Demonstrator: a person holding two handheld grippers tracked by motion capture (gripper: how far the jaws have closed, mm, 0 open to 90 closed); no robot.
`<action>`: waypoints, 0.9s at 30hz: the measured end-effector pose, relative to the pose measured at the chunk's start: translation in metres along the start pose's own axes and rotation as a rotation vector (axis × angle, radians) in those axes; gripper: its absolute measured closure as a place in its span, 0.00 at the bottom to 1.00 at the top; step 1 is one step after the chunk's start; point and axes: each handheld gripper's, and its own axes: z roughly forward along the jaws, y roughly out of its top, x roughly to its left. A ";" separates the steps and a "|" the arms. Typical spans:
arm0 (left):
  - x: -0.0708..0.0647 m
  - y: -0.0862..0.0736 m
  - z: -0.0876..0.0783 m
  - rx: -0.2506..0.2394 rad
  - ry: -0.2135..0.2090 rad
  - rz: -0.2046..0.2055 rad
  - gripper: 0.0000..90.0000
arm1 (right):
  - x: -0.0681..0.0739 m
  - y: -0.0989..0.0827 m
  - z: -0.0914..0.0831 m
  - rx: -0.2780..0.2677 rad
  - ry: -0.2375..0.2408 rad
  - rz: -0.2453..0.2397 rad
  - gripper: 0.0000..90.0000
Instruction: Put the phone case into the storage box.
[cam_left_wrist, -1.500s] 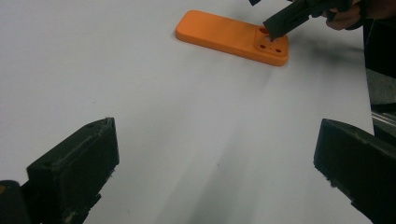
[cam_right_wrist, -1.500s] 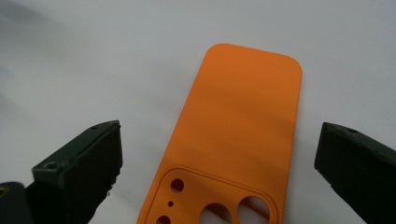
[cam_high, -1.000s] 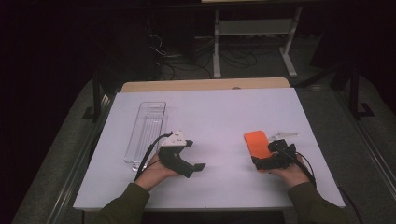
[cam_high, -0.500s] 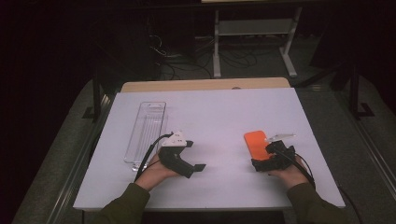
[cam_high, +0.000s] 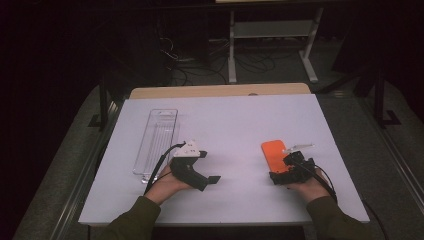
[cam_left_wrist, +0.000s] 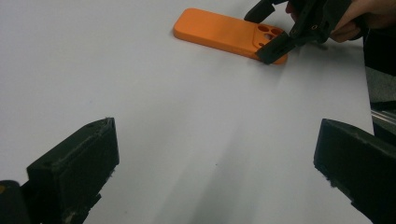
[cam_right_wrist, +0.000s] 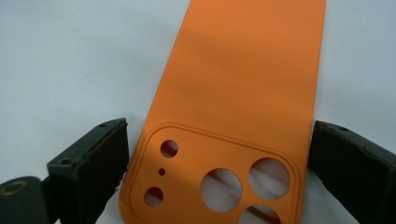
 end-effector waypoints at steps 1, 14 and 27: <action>0.000 0.000 0.000 0.001 0.000 0.001 0.00 | 0.000 0.000 0.000 0.000 -0.002 0.000 0.06; 0.000 0.000 0.000 0.001 -0.001 0.001 0.00 | 0.002 0.001 -0.001 0.017 -0.017 0.002 0.09; 0.000 0.000 0.001 0.008 -0.004 0.010 0.00 | 0.006 0.003 -0.001 0.041 -0.053 0.039 0.11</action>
